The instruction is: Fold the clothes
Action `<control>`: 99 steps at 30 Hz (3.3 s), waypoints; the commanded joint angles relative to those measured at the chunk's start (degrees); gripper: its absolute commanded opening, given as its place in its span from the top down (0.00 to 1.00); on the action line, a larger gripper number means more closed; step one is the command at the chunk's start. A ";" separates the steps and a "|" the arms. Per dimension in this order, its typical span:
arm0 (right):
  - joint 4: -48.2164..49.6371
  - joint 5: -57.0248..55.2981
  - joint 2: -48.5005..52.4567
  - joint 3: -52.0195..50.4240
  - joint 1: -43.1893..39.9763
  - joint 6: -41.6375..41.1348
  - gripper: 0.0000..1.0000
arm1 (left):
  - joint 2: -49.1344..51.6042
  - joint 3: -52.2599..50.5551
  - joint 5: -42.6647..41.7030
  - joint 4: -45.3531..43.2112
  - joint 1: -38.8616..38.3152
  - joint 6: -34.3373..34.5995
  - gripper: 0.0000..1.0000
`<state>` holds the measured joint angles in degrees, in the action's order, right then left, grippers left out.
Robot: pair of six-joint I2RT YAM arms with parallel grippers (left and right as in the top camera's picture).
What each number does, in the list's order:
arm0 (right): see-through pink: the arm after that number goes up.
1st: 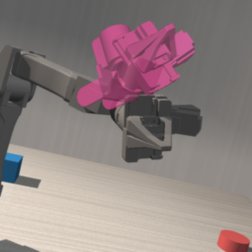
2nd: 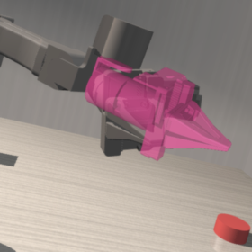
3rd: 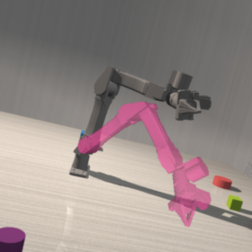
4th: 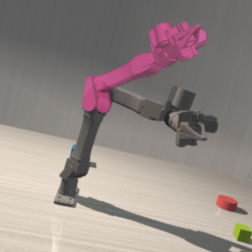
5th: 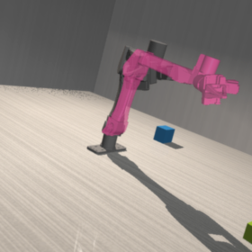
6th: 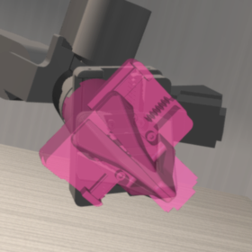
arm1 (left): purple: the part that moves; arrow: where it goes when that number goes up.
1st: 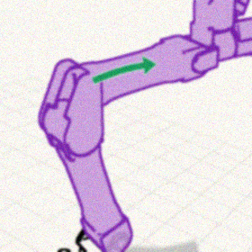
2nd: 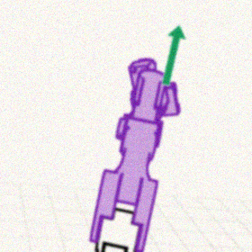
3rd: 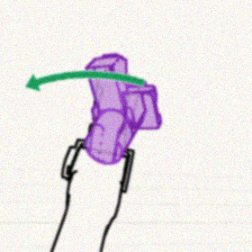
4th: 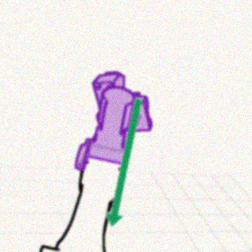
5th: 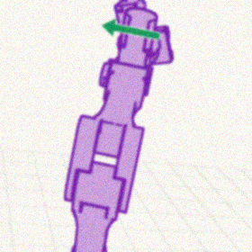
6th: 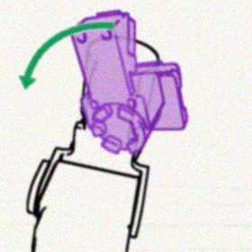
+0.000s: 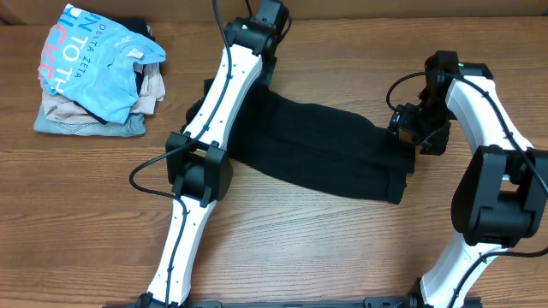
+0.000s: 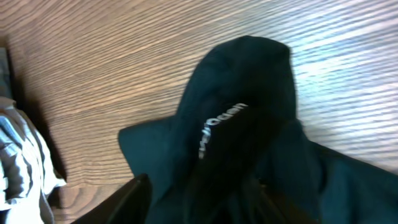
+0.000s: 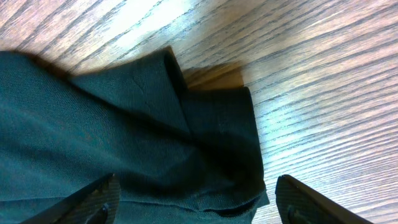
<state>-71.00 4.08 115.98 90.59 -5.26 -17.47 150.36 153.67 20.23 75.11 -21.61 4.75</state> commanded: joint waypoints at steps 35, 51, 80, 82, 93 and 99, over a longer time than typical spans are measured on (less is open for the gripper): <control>2.40 0.11 -1.22 -0.22 -0.17 0.31 0.16 | -0.68 -2.71 -1.70 14.82 11.80 19.26 0.96; 3.45 5.88 -1.22 -0.22 -0.17 3.80 0.15 | -1.75 0.11 -9.35 16.61 14.05 6.54 0.38; 1.55 13.16 -1.22 -0.22 -0.17 7.96 0.11 | -7.28 3.08 -31.06 19.78 20.70 -20.24 0.03; 1.51 13.16 -1.22 -0.22 -0.17 7.96 0.10 | -5.84 3.08 -31.08 19.30 20.70 -21.22 0.02; 1.42 13.16 -1.22 -0.22 -0.15 7.93 0.10 | 3.37 3.06 -34.80 16.20 20.74 -23.10 0.01; 1.29 13.18 -1.22 -0.22 -0.13 7.89 0.10 | 7.48 3.06 -36.35 15.02 20.46 -24.30 0.01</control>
<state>-69.84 16.62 115.98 90.56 -5.26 -10.22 155.46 156.62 -13.85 90.17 -0.47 -17.80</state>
